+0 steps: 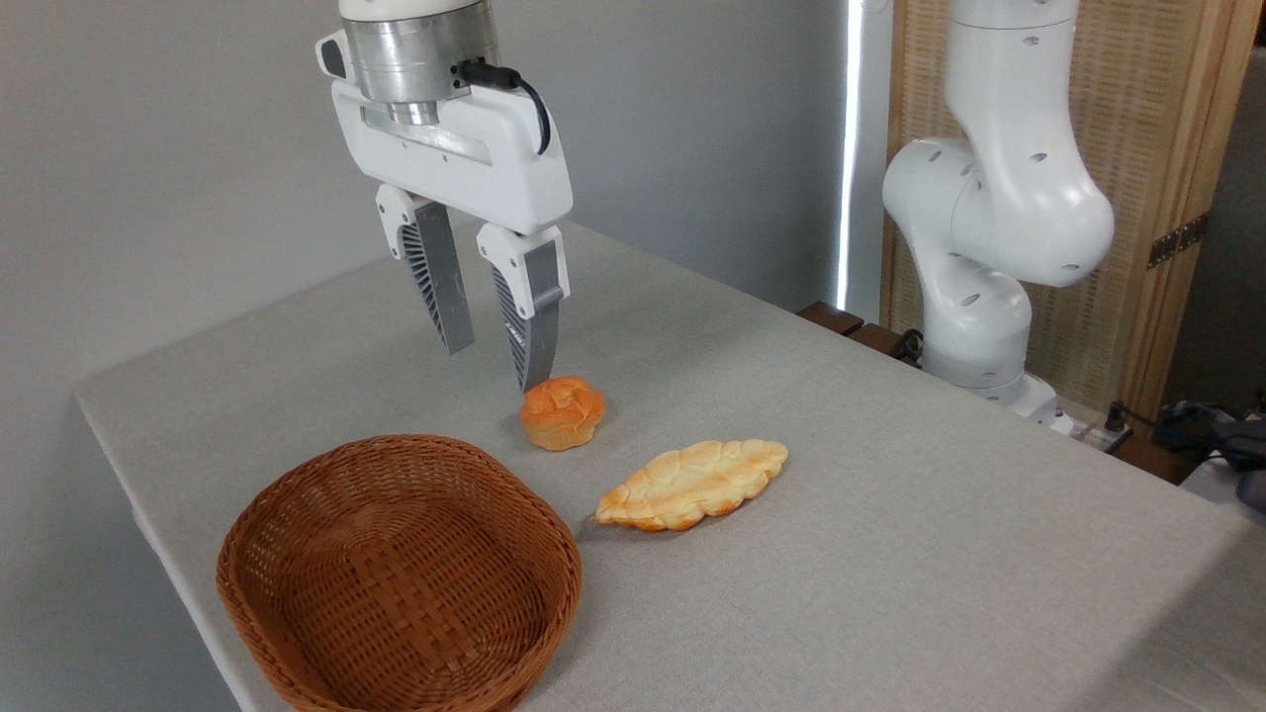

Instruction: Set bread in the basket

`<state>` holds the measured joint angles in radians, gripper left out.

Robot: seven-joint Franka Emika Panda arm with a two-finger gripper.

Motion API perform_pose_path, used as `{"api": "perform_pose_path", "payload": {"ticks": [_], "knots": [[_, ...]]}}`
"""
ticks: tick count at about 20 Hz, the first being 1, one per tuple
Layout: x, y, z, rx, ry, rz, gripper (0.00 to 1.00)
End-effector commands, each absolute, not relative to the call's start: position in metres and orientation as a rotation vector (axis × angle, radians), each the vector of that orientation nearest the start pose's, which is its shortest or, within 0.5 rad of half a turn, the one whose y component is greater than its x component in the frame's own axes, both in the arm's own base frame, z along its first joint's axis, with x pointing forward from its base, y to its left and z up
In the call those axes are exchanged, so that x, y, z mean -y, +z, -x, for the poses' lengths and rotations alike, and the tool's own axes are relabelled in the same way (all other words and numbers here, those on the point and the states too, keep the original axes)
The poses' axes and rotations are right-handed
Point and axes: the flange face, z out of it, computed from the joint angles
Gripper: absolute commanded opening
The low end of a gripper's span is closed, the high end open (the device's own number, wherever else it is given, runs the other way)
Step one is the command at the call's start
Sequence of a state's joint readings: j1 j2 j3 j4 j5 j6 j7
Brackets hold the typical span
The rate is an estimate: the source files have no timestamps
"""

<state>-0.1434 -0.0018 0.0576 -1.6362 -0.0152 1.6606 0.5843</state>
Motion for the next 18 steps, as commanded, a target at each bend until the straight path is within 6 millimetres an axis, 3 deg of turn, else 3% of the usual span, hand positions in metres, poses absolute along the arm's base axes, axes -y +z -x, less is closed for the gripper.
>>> {"api": "perform_pose_path", "payload": {"ticks": [1,7,12,15,18], "knots": [[0.048,0.605,-0.56,-1.013,-0.013,2.974,1.0],[0.054,0.6,-0.557,-1.032,0.006,2.97,1.0],[0.056,0.59,-0.533,-1.088,0.019,2.956,1.0],[0.075,0.572,-0.501,-1.243,0.057,2.898,1.0],[0.109,0.546,-0.483,-1.441,0.143,2.802,1.0]]}}
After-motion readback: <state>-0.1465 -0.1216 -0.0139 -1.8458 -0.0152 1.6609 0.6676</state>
